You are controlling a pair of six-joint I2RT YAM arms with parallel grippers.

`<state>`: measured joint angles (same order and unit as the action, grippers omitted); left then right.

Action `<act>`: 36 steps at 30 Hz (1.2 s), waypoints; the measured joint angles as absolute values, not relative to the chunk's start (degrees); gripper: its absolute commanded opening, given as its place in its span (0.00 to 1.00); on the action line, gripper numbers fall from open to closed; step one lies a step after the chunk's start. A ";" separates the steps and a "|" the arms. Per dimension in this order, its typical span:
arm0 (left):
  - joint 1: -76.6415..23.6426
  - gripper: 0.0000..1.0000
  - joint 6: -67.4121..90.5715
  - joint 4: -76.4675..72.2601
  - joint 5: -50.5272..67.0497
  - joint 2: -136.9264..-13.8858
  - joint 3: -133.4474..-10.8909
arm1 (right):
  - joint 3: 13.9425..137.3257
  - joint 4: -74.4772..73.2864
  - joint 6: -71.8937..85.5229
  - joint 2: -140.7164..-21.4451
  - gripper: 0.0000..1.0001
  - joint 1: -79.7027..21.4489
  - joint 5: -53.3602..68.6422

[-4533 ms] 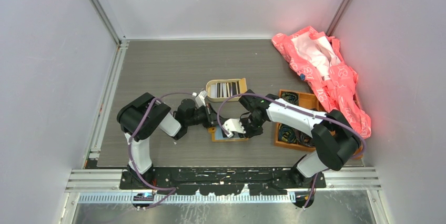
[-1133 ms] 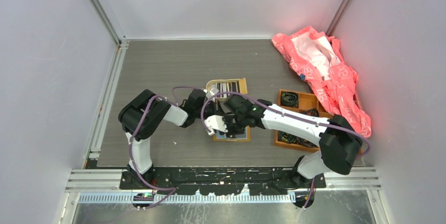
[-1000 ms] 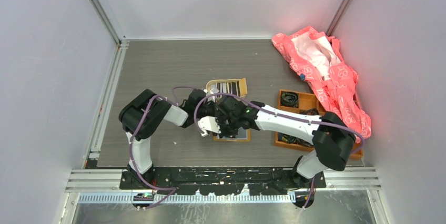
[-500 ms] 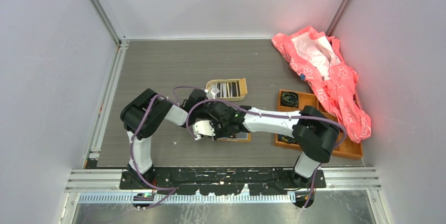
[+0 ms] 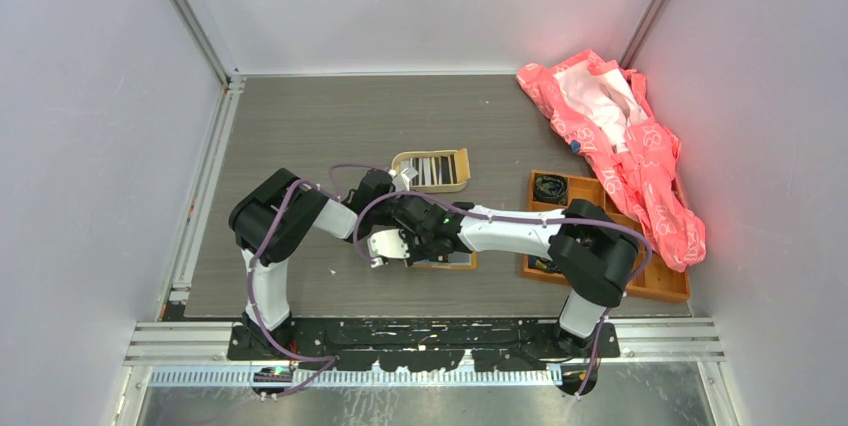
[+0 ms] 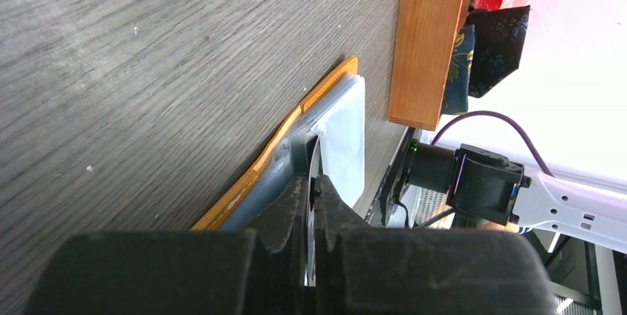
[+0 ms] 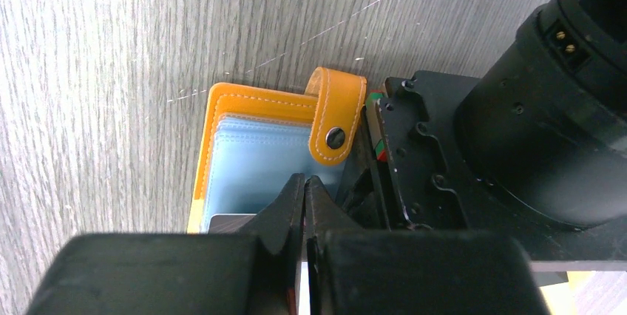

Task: Put the credit cards into the card holder
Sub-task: Insert the credit card into the card holder.

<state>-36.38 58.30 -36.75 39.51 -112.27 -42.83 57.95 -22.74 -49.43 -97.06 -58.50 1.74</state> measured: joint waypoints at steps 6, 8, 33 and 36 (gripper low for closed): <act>-36.38 0.09 58.08 -36.58 39.48 -112.27 -42.87 | 57.80 -22.44 -49.95 -97.06 0.07 -58.50 0.64; -36.38 0.10 58.02 -36.47 39.48 -112.27 -42.94 | 57.67 -22.22 -50.22 -97.03 0.08 -58.48 0.32; -36.25 0.27 56.71 -33.61 38.59 -110.52 -43.03 | 54.33 -24.56 -50.96 -94.72 0.07 -56.27 -1.89; -36.07 0.28 56.36 -32.16 37.76 -109.34 -42.70 | 54.24 -25.12 -50.98 -94.17 0.07 -55.99 -2.11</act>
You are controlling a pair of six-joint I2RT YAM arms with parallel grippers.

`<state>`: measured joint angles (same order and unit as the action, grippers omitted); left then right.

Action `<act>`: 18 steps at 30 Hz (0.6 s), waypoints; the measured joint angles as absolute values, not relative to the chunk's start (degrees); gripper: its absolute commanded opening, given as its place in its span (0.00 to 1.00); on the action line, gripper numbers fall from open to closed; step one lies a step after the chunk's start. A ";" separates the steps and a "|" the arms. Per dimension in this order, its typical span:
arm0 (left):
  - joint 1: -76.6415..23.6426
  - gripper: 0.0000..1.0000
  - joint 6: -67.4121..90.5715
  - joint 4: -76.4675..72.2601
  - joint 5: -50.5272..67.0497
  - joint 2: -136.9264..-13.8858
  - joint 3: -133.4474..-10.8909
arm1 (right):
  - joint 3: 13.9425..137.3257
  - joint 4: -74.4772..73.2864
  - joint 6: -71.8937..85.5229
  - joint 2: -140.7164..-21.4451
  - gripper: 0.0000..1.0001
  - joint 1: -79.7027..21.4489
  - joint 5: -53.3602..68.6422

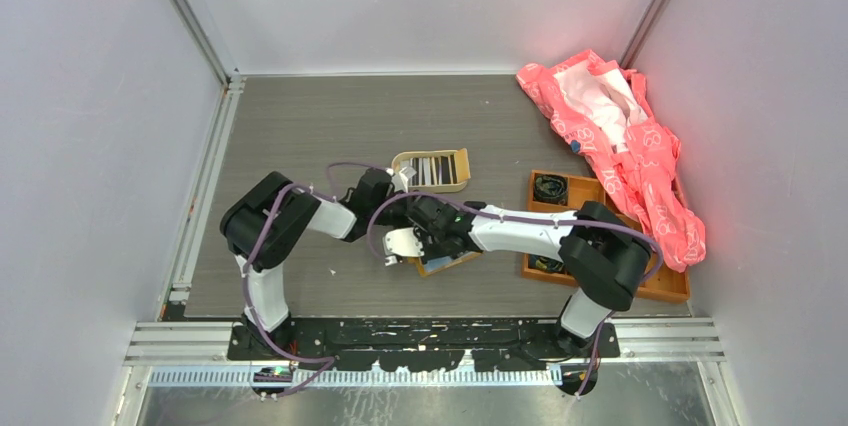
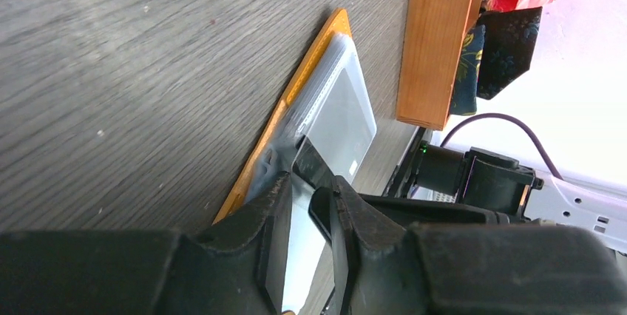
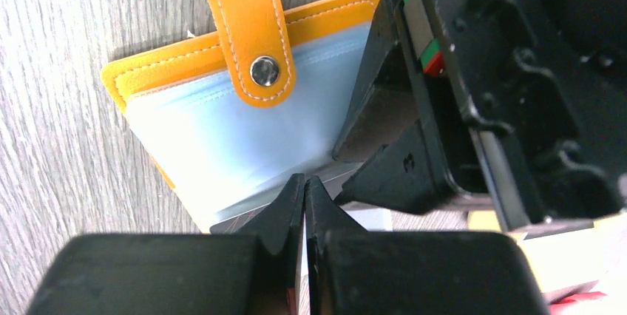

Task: Put the credit cards into the card holder
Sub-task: Insert the credit card into the card holder.

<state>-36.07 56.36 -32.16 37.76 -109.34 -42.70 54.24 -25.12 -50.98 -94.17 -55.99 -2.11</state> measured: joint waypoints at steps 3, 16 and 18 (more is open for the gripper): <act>-35.73 0.28 55.92 -30.44 36.86 -107.90 -42.19 | 54.04 -25.41 -51.05 -93.58 0.08 -55.64 -2.15; -34.76 0.26 52.99 -23.55 33.28 -100.20 -39.35 | 53.71 -26.81 -50.81 -89.73 0.09 -53.76 0.23; -34.76 0.23 52.45 -22.83 32.95 -98.41 -38.81 | 53.71 -26.83 -50.68 -89.58 0.09 -53.78 1.48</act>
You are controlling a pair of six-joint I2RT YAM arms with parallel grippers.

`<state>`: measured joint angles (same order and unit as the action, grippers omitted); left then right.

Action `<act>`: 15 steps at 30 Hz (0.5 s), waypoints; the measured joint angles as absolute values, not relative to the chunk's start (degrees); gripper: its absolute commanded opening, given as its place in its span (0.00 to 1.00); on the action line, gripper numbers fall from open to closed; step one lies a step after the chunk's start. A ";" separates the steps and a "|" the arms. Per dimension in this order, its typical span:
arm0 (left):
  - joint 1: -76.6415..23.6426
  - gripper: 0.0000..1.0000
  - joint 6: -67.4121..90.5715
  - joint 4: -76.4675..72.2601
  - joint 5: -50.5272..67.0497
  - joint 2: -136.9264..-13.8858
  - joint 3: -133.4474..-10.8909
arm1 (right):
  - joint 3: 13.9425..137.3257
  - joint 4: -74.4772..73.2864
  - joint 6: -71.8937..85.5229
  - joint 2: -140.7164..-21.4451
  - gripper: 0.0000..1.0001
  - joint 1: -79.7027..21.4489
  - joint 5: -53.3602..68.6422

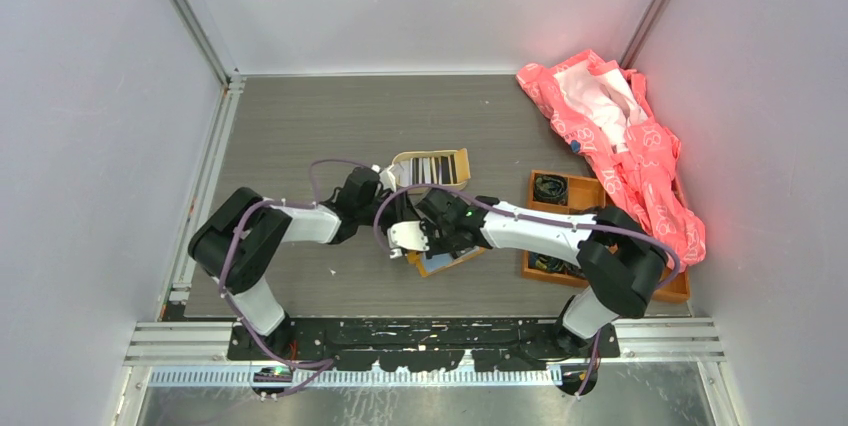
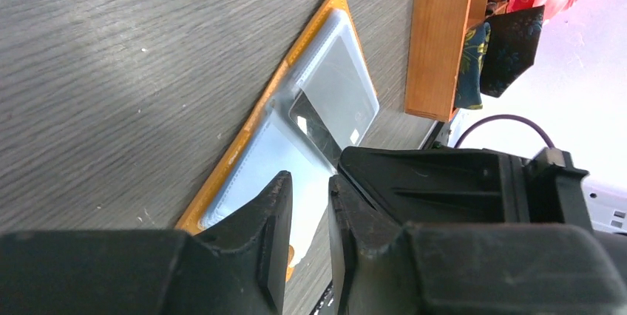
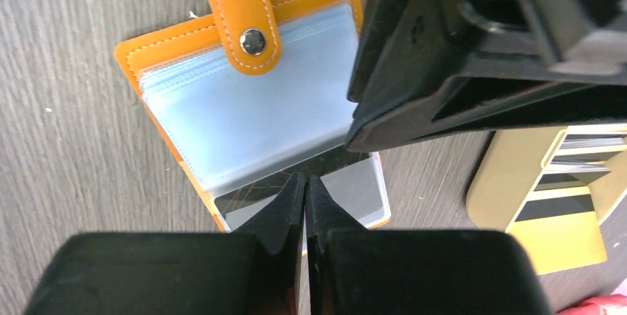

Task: Put the credit cards into the card holder
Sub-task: Insert the credit card into the card holder.

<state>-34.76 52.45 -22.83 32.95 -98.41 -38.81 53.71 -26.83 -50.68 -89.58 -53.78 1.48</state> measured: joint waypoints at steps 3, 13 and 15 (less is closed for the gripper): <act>-34.74 0.19 52.03 -22.79 32.77 -96.79 -38.06 | 53.69 -27.07 -50.57 -89.60 0.09 -53.87 2.52; -34.76 0.09 52.12 -23.83 33.82 -99.77 -36.84 | 53.69 -27.03 -50.39 -92.71 0.09 -54.65 2.52; -34.76 0.08 52.25 -24.10 34.15 -101.01 -36.84 | 53.69 -27.03 -50.39 -93.36 0.09 -54.65 2.35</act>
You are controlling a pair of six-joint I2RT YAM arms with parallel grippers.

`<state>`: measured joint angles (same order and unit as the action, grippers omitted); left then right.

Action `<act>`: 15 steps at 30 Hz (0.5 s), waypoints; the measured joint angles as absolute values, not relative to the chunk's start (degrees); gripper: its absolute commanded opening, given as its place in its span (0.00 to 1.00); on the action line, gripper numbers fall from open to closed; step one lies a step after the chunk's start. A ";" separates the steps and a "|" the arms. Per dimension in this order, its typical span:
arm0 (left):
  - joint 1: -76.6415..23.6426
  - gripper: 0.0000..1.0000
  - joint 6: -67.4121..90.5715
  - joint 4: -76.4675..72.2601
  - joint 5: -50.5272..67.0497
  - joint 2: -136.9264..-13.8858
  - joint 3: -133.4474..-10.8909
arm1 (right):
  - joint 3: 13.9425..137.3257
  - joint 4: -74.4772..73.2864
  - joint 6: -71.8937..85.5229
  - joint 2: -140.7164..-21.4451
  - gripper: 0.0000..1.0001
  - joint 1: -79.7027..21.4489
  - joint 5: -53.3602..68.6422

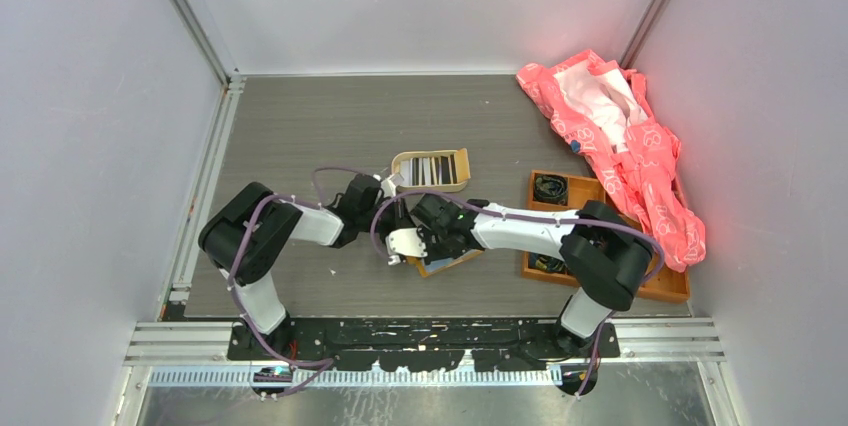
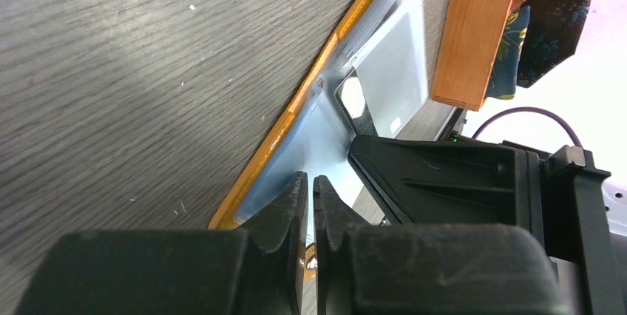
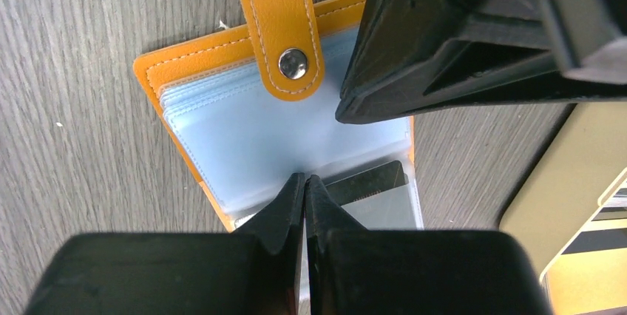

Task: Put the credit cards into the card holder
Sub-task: Insert the credit card into the card holder.

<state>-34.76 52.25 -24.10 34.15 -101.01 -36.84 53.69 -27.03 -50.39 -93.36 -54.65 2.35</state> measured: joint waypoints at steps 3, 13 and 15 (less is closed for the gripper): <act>-34.76 0.06 52.25 -24.64 34.57 -101.45 -36.82 | 53.69 -26.92 -50.43 -93.80 0.09 -54.65 1.83; -34.13 0.05 52.03 -26.44 35.27 -101.47 -35.33 | 53.69 -26.96 -50.74 -93.76 0.09 -52.27 1.52; -34.06 0.04 52.01 -26.50 35.48 -101.51 -35.33 | 53.69 -26.98 -50.83 -93.69 0.09 -51.59 1.54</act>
<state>-34.06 52.01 -26.50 35.48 -101.51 -35.33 53.69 -26.98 -50.83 -93.69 -51.59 1.54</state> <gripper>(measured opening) 0.047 0.087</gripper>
